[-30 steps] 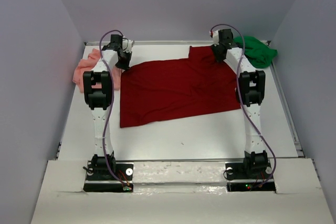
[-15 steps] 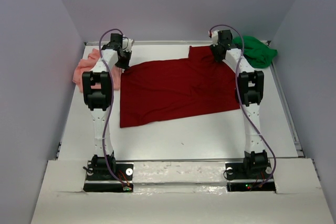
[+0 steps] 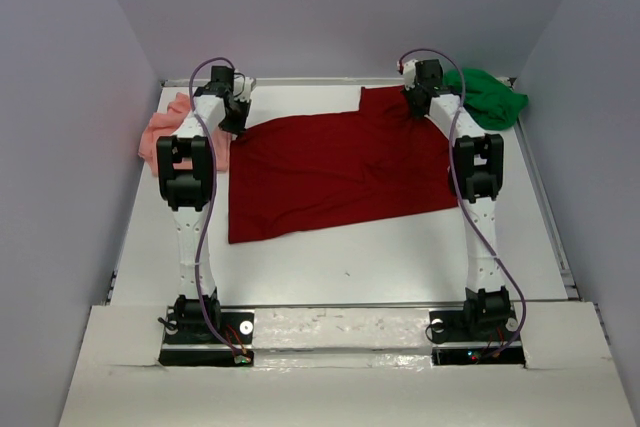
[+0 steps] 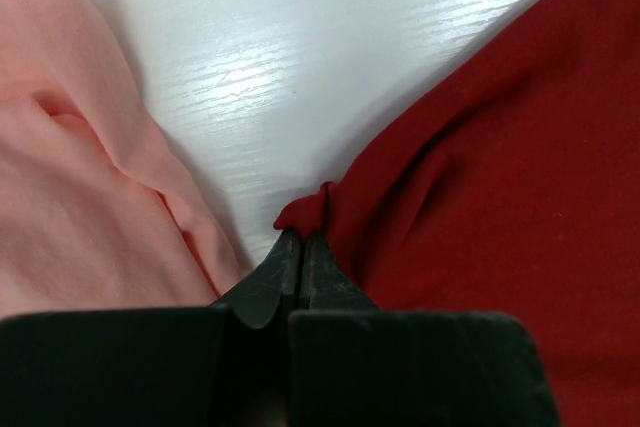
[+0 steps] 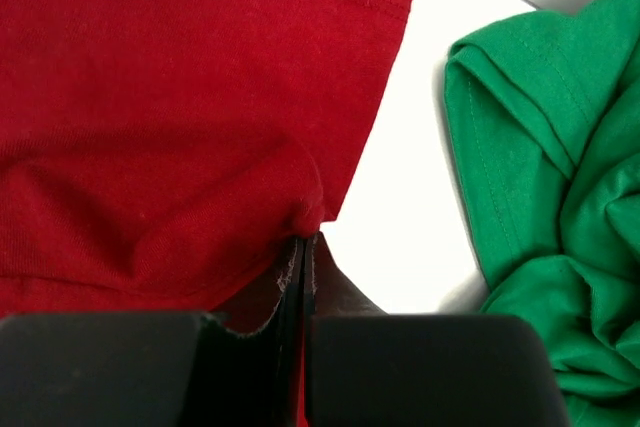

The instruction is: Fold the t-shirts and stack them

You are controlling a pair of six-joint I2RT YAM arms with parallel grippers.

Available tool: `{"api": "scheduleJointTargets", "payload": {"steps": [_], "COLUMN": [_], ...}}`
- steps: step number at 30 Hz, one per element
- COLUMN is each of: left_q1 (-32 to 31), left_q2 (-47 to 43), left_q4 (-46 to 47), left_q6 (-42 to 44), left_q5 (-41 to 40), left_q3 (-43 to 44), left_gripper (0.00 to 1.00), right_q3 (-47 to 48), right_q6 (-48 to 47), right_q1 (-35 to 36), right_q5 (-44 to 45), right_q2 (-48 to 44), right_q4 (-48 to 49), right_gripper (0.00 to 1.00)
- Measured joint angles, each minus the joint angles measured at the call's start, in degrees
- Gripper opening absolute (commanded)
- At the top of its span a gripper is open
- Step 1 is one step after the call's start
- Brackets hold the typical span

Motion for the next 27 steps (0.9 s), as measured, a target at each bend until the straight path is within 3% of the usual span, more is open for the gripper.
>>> {"api": "scheduleJointTargets", "payload": {"steps": [12,21,27], "left_q1": [-0.07,-0.37,-0.39], "left_q2": [-2.62,-3.48,-4.61], "left_q4": [0.09,-1.64,-2.78], "left_q6": [-0.15,0.07,0.2], "left_q5": [2.14,3.06,3.98], "left_q3": [-0.15,7.78,8.24], "left_gripper": [0.0,0.0,0.0], "right_q3": [-5.46,-6.05,-6.05], "right_q6": [-1.46,-2.97,-3.85], "right_q1": [-0.33,-0.33,-0.33], "right_q5": [0.28,0.74,1.18], "right_q2": [-4.15,-7.91,-10.08], "right_q4": [-0.83,-1.05,-1.16], "right_gripper": [0.0,0.0,0.0]}}
